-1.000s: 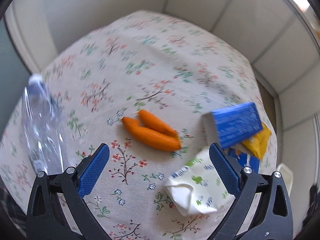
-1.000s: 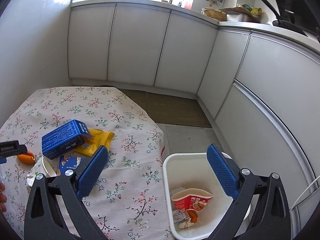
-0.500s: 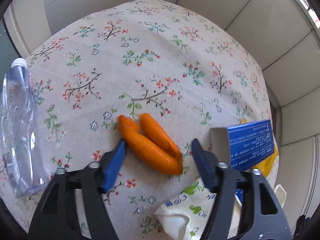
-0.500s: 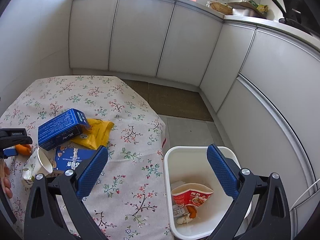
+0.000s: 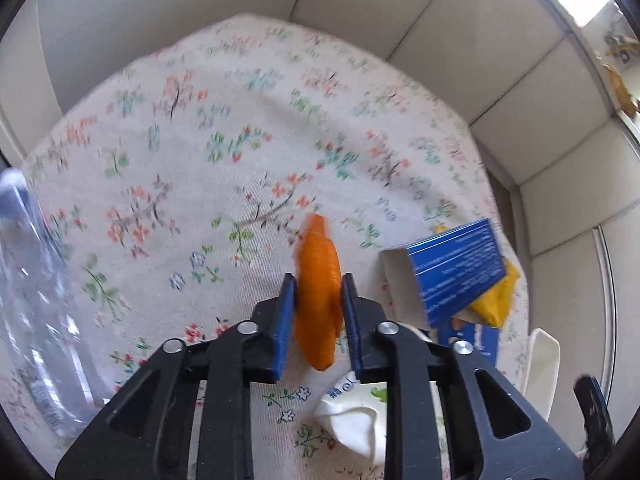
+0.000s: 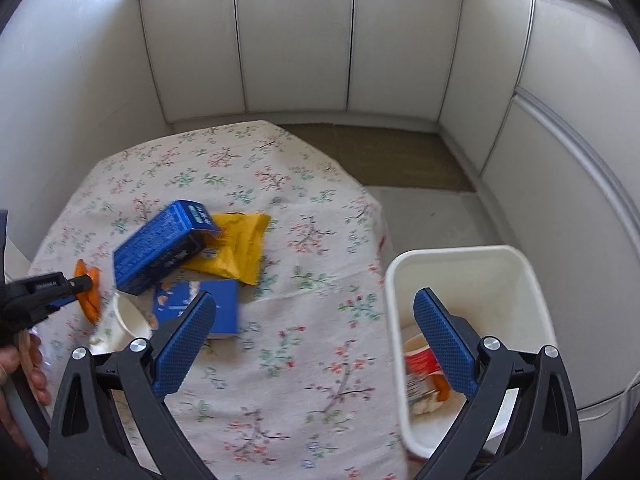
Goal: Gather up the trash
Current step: 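Grasp the orange peels with the left tool while the right tool grasps the blue box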
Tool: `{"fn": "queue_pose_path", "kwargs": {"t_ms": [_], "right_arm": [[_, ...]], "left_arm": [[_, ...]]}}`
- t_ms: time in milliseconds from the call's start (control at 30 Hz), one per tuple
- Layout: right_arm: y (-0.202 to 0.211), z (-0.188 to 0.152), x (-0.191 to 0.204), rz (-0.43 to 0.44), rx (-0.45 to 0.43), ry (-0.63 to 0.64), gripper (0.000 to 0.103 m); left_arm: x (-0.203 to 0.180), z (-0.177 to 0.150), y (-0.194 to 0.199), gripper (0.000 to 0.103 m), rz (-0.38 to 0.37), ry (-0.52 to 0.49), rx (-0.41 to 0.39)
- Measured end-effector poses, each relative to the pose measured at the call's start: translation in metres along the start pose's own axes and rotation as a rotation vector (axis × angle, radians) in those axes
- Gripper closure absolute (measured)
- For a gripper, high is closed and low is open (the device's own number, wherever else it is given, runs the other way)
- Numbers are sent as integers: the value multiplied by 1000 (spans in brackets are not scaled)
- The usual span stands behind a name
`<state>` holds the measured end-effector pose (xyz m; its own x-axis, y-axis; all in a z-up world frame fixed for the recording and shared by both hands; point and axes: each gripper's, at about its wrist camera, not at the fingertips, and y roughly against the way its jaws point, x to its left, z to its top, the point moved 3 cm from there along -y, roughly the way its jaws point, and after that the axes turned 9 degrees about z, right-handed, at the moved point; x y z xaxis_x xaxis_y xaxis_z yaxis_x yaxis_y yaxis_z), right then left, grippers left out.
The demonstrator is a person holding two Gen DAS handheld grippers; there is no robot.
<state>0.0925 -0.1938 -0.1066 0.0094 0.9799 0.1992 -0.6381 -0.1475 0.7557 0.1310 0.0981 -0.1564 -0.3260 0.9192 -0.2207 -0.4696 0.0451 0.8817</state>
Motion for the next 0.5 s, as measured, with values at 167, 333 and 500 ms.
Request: {"fn": "queue_pose_path", "kwargs": {"t_ms": [167,333,500], "right_arm": [[-28,17,32,68,90,-62,7],[-75,16,70,129,201,-204,7],[-79,8,82,95,173,-238,7]], "left_arm": [[-14,17,60,89,4,-145,-171],[-20,24,84,82,2,-306,-161],[-6,16,34,43,60,-278,-43]]}}
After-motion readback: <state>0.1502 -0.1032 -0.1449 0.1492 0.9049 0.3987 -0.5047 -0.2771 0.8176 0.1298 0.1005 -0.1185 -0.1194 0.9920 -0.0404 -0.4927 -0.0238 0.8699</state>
